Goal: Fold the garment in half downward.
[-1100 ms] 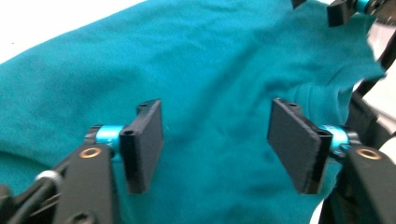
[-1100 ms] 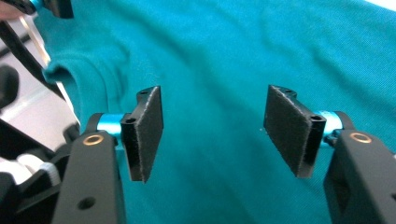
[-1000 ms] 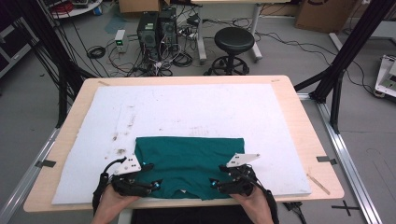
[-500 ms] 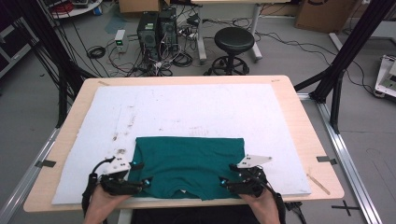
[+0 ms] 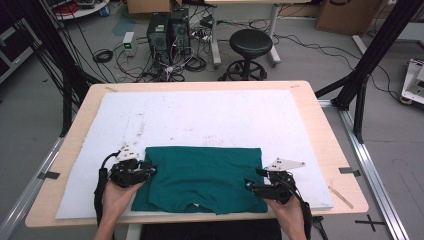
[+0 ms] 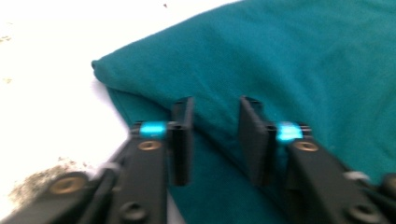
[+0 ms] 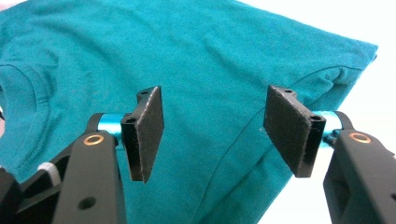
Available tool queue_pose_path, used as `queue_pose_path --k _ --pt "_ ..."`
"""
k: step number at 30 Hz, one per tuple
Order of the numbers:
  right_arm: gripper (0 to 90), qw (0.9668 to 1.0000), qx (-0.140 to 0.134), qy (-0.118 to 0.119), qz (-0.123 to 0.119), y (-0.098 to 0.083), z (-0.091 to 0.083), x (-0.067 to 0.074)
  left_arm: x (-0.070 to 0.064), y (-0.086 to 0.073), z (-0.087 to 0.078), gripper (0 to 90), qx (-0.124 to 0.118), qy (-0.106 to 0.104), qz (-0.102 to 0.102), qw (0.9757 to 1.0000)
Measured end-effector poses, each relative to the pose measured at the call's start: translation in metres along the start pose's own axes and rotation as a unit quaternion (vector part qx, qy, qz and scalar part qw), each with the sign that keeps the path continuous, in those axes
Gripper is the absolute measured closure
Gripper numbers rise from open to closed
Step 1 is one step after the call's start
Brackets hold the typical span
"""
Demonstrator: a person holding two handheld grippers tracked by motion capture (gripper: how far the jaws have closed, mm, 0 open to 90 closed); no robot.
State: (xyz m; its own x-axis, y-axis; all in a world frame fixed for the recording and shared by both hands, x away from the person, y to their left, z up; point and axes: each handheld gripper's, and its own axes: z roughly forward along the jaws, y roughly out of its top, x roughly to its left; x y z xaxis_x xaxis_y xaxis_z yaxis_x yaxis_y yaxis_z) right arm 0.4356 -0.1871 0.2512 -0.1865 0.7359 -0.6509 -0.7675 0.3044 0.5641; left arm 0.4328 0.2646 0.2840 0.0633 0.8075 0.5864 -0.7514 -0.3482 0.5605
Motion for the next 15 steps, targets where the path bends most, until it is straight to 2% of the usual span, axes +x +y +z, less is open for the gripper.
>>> queue_pose_path --k 1,2,6,11,12,13,14,15 --pt "38.5 1.0 -0.001 0.0 0.0 0.0 0.0 0.0 0.0 0.0 0.0 78.7 0.0 0.0 0.0 1.0" --pt "38.5 1.0 -0.001 0.0 0.0 0.0 0.0 0.0 -0.001 0.0 0.0 86.5 -0.004 0.012 0.015 0.9998" --pt "38.5 1.0 -0.001 0.001 -0.001 0.001 -0.001 -0.001 0.007 0.002 -0.006 87.5 -0.016 0.008 -0.005 0.9998" --pt "38.5 1.0 -0.001 0.0 0.0 0.001 0.0 -0.003 0.013 0.002 -0.006 87.3 -0.021 0.011 -0.006 0.9997" --pt "38.5 1.0 -0.001 0.0 0.001 0.001 0.0 -0.003 0.012 0.001 -0.006 86.6 -0.024 0.019 -0.003 0.9995" --pt "38.5 1.0 -0.001 0.0 0.001 0.001 0.0 -0.003 0.012 0.001 -0.006 80.7 -0.024 0.019 -0.003 0.9995" --pt "38.5 1.0 -0.001 0.001 0.001 0.001 0.0 -0.003 0.011 -0.001 -0.011 74.3 -0.036 -0.008 -0.005 0.9993" --pt "38.5 1.0 -0.001 0.001 0.001 0.001 0.0 -0.003 0.011 -0.001 -0.011 68.2 -0.036 -0.008 -0.005 0.9993"
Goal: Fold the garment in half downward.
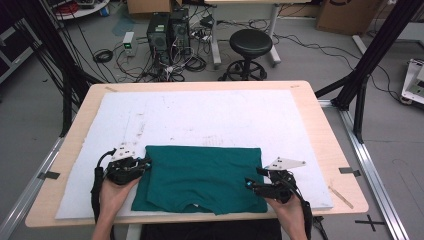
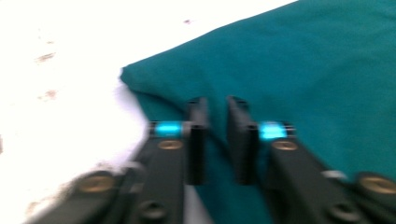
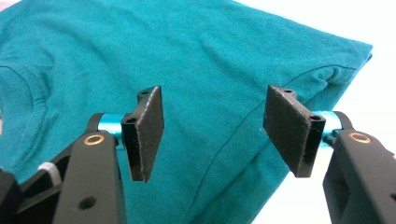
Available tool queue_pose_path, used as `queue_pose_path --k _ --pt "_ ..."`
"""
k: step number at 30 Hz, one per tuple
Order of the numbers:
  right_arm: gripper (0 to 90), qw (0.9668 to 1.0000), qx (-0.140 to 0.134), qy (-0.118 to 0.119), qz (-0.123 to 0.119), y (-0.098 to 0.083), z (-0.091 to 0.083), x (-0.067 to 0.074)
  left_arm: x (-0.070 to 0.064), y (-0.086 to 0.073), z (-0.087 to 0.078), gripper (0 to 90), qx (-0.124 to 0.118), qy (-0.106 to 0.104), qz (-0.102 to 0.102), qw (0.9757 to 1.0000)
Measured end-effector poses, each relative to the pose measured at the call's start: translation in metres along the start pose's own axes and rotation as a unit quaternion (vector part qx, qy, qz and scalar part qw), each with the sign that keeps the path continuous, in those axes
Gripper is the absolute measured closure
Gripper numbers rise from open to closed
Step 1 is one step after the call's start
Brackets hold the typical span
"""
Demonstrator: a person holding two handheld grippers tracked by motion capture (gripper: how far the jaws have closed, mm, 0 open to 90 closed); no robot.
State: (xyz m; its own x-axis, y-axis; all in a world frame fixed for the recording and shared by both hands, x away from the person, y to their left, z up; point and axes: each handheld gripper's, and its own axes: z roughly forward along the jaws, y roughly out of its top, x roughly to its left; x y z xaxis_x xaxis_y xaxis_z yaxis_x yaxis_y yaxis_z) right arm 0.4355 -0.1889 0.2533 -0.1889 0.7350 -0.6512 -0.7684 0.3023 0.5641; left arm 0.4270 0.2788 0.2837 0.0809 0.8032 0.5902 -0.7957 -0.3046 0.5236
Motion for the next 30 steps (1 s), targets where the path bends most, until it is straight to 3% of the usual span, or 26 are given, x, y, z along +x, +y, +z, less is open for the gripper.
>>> queue_pose_path --k 1,2,3,4,6,7,8,9,14,17,19,22,24,25,28,30 --pt "38.5 1.0 0.0 0.001 -0.001 -0.001 -0.001 0.001 -0.003 -0.004 -0.007 64.0 -0.005 -0.021 0.009 0.9997" --pt "38.5 1.0 0.001 0.001 -0.001 -0.001 -0.001 0.001 -0.003 -0.004 -0.007 61.4 -0.005 -0.021 0.009 0.9997" --pt "38.4 1.0 0.002 0.001 0.0 -0.002 -0.001 0.001 -0.009 -0.01 -0.013 58.9 -0.001 -0.017 0.027 0.9995" --pt "38.4 1.0 0.002 0.001 0.0 -0.002 -0.001 0.001 -0.009 -0.01 -0.013 57.1 -0.001 -0.017 0.027 0.9995" --pt "38.4 1.0 0.001 0.0 -0.003 -0.002 -0.002 0.001 -0.015 -0.016 -0.018 56.0 0.009 -0.022 0.047 0.9986" --pt "38.4 1.0 0.002 -0.002 -0.002 -0.003 -0.002 0.001 -0.021 -0.02 -0.02 54.5 0.025 -0.008 0.067 0.9974" --pt "38.4 1.0 0.002 -0.003 -0.003 -0.003 -0.002 0.001 -0.021 -0.02 -0.02 53.5 0.025 -0.008 0.067 0.9974" --pt "38.2 1.0 0.003 -0.002 -0.002 -0.003 -0.002 0.001 -0.025 -0.024 -0.021 53.4 0.037 -0.001 0.08 0.9961" --pt "37.3 0.9999 0.008 -0.003 -0.014 -0.006 -0.005 0.003 -0.022 -0.025 -0.029 52.0 0.043 0.003 0.078 0.996" --pt "36.1 0.9995 0.012 -0.009 -0.027 -0.011 -0.006 0.005 -0.024 -0.025 -0.034 43.9 0.015 -0.009 0.068 0.9976" --pt "35.9 0.999 0.016 -0.021 -0.036 -0.013 -0.007 0.006 -0.027 -0.025 -0.033 41.5 0.009 -0.018 0.069 0.9974" --pt "35.1 0.9985 0.017 -0.026 -0.045 -0.016 -0.008 0.006 -0.03 -0.026 -0.032 39.0 0.001 -0.015 0.073 0.9972" --pt "33.0 0.9988 0.011 -0.026 -0.039 -0.016 -0.01 0.005 -0.03 -0.025 -0.034 35.9 -0.006 -0.015 0.074 0.9971" --pt "31.2 0.9991 0.003 -0.025 -0.035 -0.016 -0.011 0.004 -0.03 -0.023 -0.038 33.7 -0.021 -0.019 0.062 0.9976" --pt "28.6 0.9992 -0.013 -0.024 -0.028 -0.014 -0.013 0.003 -0.03 -0.022 -0.041 28.0 -0.036 -0.026 0.055 0.9975" --pt "22.1 0.9988 -0.035 -0.029 -0.018 -0.012 -0.016 0.001 -0.032 -0.022 -0.046 23.5 -0.05 -0.025 0.052 0.9971"
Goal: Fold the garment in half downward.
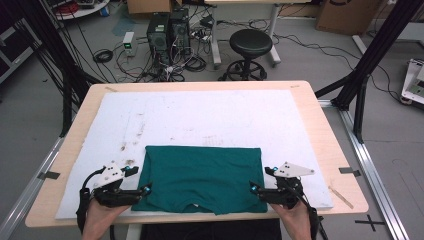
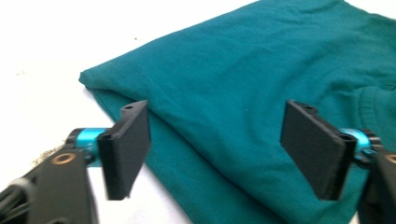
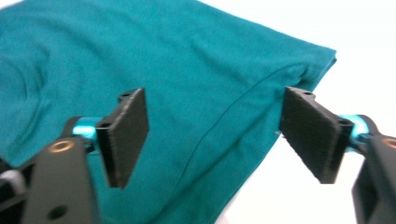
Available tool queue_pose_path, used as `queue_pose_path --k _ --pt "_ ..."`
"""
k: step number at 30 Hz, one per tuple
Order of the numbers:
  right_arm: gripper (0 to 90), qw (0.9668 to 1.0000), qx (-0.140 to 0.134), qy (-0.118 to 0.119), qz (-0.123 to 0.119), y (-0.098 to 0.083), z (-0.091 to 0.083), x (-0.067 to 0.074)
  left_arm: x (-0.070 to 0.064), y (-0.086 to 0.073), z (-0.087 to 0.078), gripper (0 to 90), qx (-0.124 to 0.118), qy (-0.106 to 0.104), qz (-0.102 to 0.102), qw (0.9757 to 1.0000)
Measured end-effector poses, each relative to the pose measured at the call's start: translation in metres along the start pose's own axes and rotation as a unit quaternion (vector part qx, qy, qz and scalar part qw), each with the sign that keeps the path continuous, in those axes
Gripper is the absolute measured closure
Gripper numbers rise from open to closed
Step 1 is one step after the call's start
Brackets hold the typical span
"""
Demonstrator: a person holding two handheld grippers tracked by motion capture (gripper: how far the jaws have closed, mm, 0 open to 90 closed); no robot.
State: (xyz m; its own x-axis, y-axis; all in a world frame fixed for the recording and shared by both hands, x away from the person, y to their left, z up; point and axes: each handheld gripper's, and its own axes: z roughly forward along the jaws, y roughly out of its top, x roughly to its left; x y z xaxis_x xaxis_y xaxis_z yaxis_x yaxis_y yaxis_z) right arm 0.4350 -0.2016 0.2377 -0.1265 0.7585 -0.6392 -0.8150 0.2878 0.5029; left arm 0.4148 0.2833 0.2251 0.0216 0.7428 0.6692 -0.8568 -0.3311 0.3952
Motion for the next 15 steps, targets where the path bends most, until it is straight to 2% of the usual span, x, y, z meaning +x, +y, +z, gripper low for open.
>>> queue_pose_path --k 5,10,15 --pt "20.8 0.9997 -0.023 -0.008 0.0 0.002 -0.002 -0.001 0.002 -0.002 -0.006 18.9 -0.011 0.009 -0.007 0.9999" --pt "20.8 0.9998 -0.021 -0.007 0.001 0.003 -0.001 -0.001 0.005 -0.003 -0.012 19.0 -0.015 0.012 -0.018 0.9996" --pt "20.9 0.9998 -0.02 -0.005 0.003 0.003 -0.001 -0.002 0.003 -0.003 -0.015 19.0 -0.02 0.015 -0.014 0.9996"
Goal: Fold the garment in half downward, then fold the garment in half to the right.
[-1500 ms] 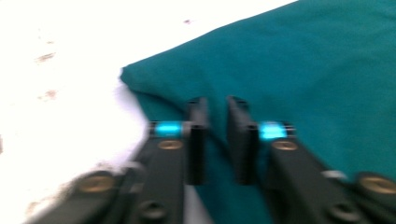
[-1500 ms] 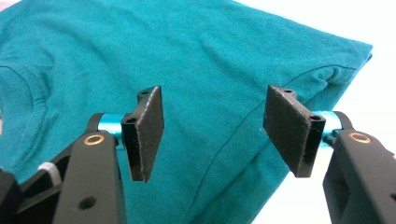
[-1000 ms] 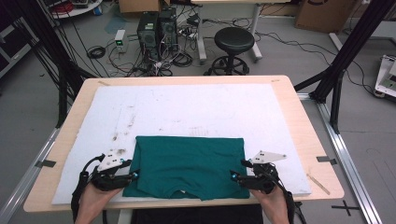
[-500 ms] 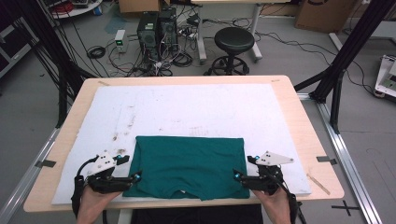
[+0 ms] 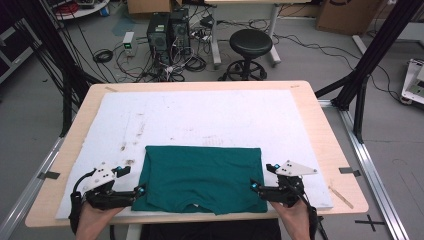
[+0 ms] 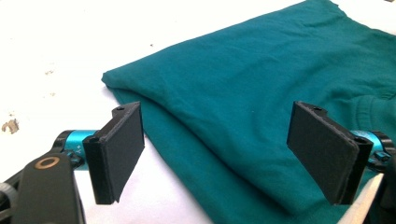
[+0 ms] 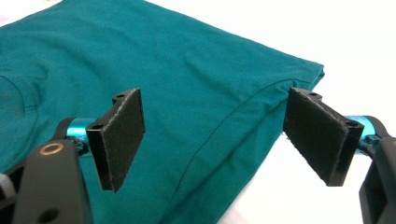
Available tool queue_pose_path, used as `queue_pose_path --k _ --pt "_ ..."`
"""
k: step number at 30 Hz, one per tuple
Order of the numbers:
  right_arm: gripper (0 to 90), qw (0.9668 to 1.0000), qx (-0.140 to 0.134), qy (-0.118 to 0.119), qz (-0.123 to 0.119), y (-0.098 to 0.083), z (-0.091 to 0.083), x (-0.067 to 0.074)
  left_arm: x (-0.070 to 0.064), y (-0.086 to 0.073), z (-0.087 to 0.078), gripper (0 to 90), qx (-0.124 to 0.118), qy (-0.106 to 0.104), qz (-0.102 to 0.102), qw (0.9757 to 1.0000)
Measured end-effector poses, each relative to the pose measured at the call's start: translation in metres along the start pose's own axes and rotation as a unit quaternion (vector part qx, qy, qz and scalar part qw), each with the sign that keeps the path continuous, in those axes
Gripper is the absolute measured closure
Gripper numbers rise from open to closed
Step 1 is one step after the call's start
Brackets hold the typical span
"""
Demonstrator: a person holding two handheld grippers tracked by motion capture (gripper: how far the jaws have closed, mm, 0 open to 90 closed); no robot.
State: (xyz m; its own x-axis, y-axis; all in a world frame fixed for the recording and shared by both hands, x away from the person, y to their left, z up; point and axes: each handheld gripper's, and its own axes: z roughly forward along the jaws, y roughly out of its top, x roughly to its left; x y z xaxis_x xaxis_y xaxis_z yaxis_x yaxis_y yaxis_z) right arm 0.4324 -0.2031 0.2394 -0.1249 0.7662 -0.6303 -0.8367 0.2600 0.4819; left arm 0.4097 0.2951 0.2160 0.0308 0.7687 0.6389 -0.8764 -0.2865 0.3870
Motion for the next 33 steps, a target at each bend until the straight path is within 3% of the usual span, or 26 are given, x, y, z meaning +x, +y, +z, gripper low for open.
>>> queue_pose_path --k 10,33 --pt "21.0 1.0 -0.008 -0.003 0.005 -0.0005 -0.0028 0.0 -0.0066 -0.0002 -0.0002 19.0 -0.005 -0.004 0.013 0.9999" --pt "21.3 0.9998 -0.016 0.001 0.011 0.0007 -0.009 -0.0016 -0.008 0.0012 -0.0003 19.6 -0.002 0.014 0.007 0.9999"
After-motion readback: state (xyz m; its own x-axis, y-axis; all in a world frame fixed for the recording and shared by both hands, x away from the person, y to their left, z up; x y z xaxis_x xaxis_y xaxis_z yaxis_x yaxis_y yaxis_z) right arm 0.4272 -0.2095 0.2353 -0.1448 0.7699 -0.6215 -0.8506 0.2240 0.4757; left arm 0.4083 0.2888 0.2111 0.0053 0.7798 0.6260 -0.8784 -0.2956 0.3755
